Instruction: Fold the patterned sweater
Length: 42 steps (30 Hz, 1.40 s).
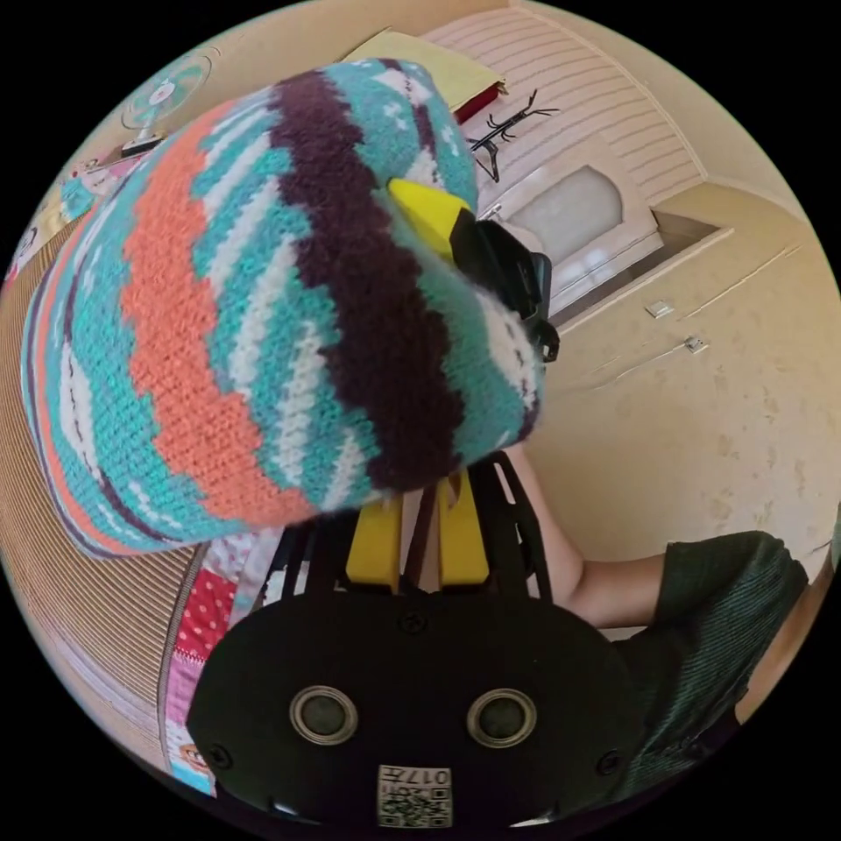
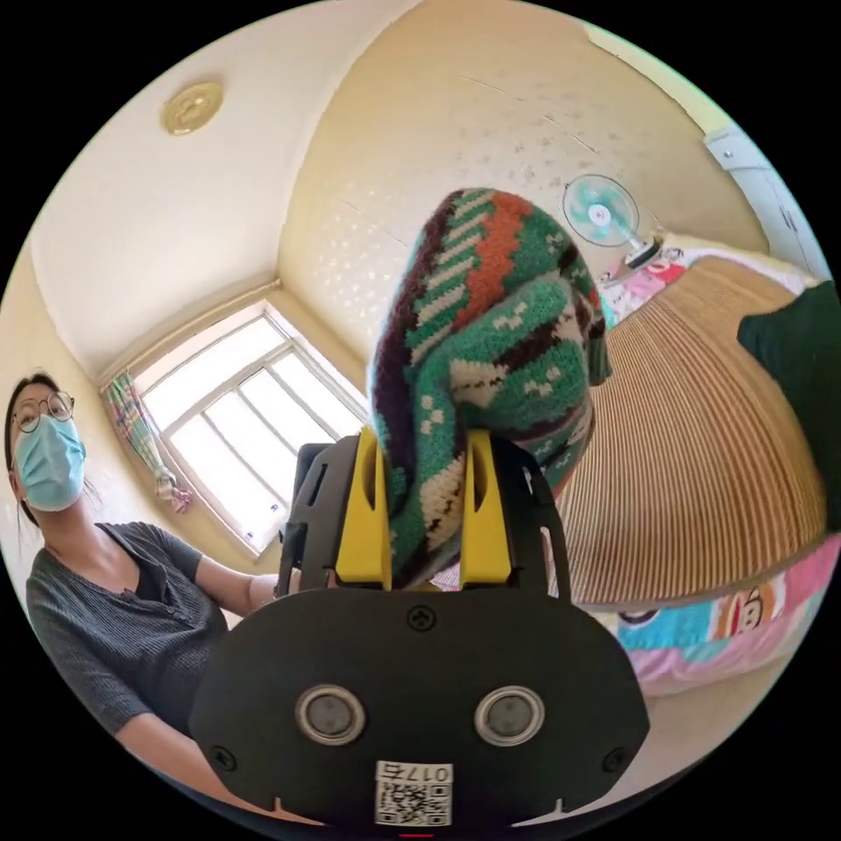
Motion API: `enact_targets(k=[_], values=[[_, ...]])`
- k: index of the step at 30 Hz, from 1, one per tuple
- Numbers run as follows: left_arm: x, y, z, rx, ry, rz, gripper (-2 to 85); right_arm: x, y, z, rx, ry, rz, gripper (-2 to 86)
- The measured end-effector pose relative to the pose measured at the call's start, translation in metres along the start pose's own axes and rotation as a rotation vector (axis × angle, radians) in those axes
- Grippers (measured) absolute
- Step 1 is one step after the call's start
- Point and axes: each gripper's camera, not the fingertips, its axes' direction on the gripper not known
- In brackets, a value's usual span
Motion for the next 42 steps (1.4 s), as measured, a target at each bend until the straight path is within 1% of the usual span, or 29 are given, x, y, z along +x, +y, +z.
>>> enact_targets(k=[3, 5, 7, 8, 10, 11, 12, 13, 14, 15, 16, 17, 18, 21, 23, 24, 26, 27, 29, 30, 31, 32, 33, 34, 35, 37, 39, 41, 42], values=[[0.029, -0.08, 0.001, 0.006, -0.073, 0.115, 4.3, 0.015, -0.053, -0.053, 0.162, -0.012, -0.004, 12.6], [0.064, -0.144, 0.008, 0.021, -0.157, 0.245, 4.7, 0.023, -0.076, -0.09, 0.252, 0.024, -0.024, 12.5], [0.085, -0.185, 0.025, 0.016, -0.224, 0.357, 6.4, 0.054, -0.085, -0.138, 0.399, 0.049, 0.075, 12.6], [0.091, -0.207, 0.04, 0.002, -0.244, 0.38, 8.9, 0.066, -0.083, -0.149, 0.437, 0.06, 0.115, 12.6], [0.086, -0.225, 0.059, -0.027, -0.212, 0.329, 11.7, 0.121, -0.054, -0.187, 0.551, 0.181, 0.318, 12.7], [0.079, -0.224, 0.073, -0.055, -0.156, 0.297, 12.7, 0.138, -0.043, -0.194, 0.571, 0.214, 0.386, 12.7], [0.074, -0.219, 0.079, -0.066, -0.135, 0.283, 12.9, 0.174, -0.017, -0.205, 0.587, 0.29, 0.526, 12.6], [0.064, -0.202, 0.092, -0.083, -0.122, 0.26, 13.1, 0.209, 0.013, -0.212, 0.577, 0.386, 0.685, 12.5], [0.054, -0.179, 0.104, -0.102, -0.141, 0.248, 13.2, 0.225, 0.029, -0.214, 0.559, 0.435, 0.763, 12.4], [0.048, -0.165, 0.109, -0.117, -0.156, 0.241, 13.2, 0.243, 0.058, -0.22, 0.583, 0.412, 0.778, 12.3], [0.034, -0.134, 0.117, -0.158, -0.181, 0.22, 13.2, 0.252, 0.079, -0.227, 0.644, 0.294, 0.744, 12.1], [0.019, -0.101, 0.118, -0.194, -0.193, 0.194, 13.4, 0.253, 0.085, -0.229, 0.645, 0.262, 0.736, 12.0], [0.011, -0.084, 0.115, -0.206, -0.197, 0.179, 13.4, 0.246, 0.087, -0.228, 0.601, 0.276, 0.718, 11.8], [-0.029, 0.0, 0.069, -0.217, -0.223, 0.061, 13.5, 0.2, 0.092, -0.215, 0.481, 0.447, 0.656, 10.6], [-0.056, 0.067, 0.006, -0.161, -0.236, -0.114, 13.5, 0.167, 0.106, -0.208, 0.497, 0.516, 0.618, 8.1], [-0.061, 0.084, -0.011, -0.136, -0.236, -0.16, 13.5, 0.145, 0.118, -0.2, 0.515, 0.546, 0.586, 4.9], [-0.065, 0.152, -0.084, -0.003, -0.253, -0.325, 13.2, 0.117, 0.135, -0.18, 0.491, 0.583, 0.56, 2.7], [-0.062, 0.169, -0.101, 0.037, -0.266, -0.361, 13.1, 0.101, 0.143, -0.159, 0.421, 0.606, 0.534, 2.2], [-0.043, 0.235, -0.164, 0.223, -0.316, -0.496, 11.9, 0.081, 0.157, -0.118, 0.277, 0.611, 0.485, 1.3], [-0.037, 0.251, -0.178, 0.276, -0.324, -0.524, 11.4, 0.071, 0.166, -0.088, 0.164, 0.596, 0.453, 1.0], [-0.022, 0.282, -0.203, 0.38, -0.34, -0.559, 9.9, 0.063, 0.175, -0.056, 0.05, 0.571, 0.43, 0.8], [-0.007, 0.31, -0.223, 0.473, -0.366, -0.578, 7.7, 0.061, 0.179, -0.04, -0.006, 0.556, 0.423, 0.7], [0.0, 0.325, -0.232, 0.515, -0.386, -0.589, 5.4, 0.055, 0.186, -0.009, -0.108, 0.518, 0.419, 0.6], [0.013, 0.352, -0.247, 0.582, -0.437, -0.617, 0.8, 0.051, 0.191, 0.019, -0.181, 0.455, 0.42, 0.5], [0.023, 0.375, -0.259, 0.623, -0.48, -0.637, 0.3, 0.049, 0.192, 0.032, -0.207, 0.405, 0.416, 0.5], [0.034, 0.396, -0.28, 0.63, -0.529, -0.648, 0.0, 0.034, 0.19, 0.079, -0.301, 0.147, 0.35, 0.4], [0.044, 0.407, -0.309, 0.594, -0.632, -0.673, 0.4, 0.017, 0.184, 0.107, -0.391, 0.053, 0.29, 0.4], [0.062, 0.416, -0.357, 0.611, -0.872, -0.754, 4.9, 0.002, 0.177, 0.125, -0.466, 0.089, 0.247, 0.3], [0.066, 0.416, -0.37, 0.623, -0.921, -0.765, 6.9, -0.006, 0.173, 0.132, -0.489, 0.129, 0.224, 0.3]])
